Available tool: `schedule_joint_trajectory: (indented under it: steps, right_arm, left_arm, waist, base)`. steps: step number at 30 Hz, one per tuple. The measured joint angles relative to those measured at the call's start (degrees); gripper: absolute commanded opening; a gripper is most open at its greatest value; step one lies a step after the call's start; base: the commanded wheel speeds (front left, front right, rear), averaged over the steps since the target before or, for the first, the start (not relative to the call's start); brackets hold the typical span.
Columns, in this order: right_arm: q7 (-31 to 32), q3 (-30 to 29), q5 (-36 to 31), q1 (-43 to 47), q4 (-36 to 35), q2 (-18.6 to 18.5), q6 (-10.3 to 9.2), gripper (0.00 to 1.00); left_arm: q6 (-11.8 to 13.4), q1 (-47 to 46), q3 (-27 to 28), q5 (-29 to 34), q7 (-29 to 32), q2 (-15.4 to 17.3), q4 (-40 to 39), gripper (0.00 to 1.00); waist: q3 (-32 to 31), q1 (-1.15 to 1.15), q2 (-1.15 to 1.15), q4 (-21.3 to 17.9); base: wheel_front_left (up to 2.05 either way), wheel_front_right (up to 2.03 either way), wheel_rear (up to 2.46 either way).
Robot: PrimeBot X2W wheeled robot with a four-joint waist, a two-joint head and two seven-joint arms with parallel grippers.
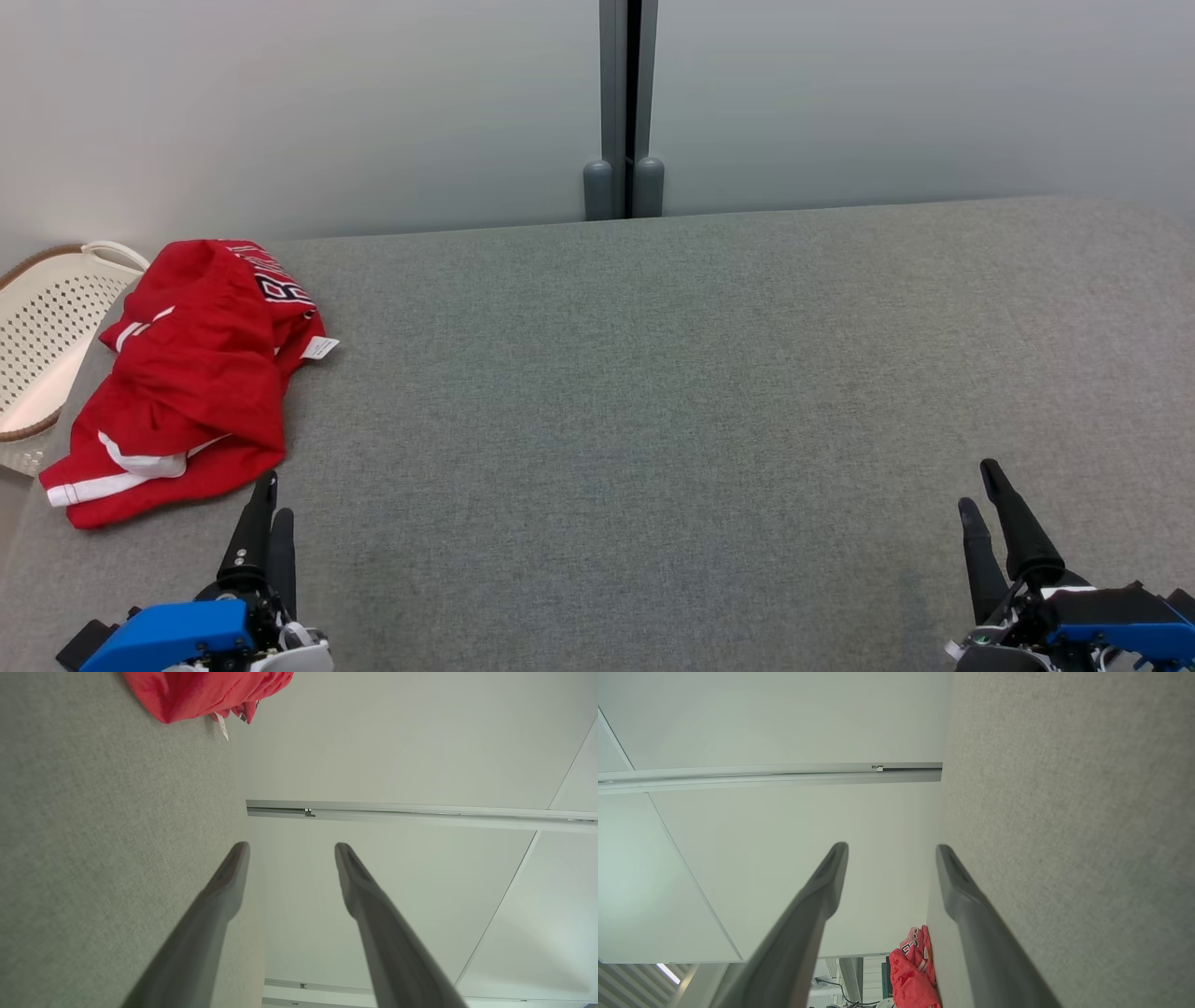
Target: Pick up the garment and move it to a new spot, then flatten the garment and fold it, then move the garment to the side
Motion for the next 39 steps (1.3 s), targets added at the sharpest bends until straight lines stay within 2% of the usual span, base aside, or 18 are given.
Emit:
schedule_joint_trajectory:
  steps: [9, 16, 39]
  right_arm:
    - [-2.5, 0.6, -2.3, 0.3, 0.0, 0.0, 0.0, 1.0]
    - [-4.2, 0.4, -7.5, 0.3, -0.1, 0.0, 0.01, 1.0]
    - [-9.4, 3.3, -35.3, 1.0, -5.1, -0.1, 0.01, 1.0]
  left_arm:
    - [0.0, 0.2, -2.5, 1.3, -2.5, -0.1, -0.5, 1.0]
    - [0.0, 0.2, -3.5, 5.2, -4.3, -0.1, -1.0, 1.0]
    - [5.0, 0.3, -9.2, 31.3, -9.3, 0.0, -5.8, 1.0]
  waist:
    - [-0.2, 0.0, 0.0, 0.0]
    - [-0.3, 0.0, 0.0, 0.0]
    - [-0.9, 0.0, 0.0, 0.2]
  base:
    - [0.0, 0.0, 0.0]
    - [0.0, 0.0, 0.0]
    - [0.0, 0.0, 0.0]
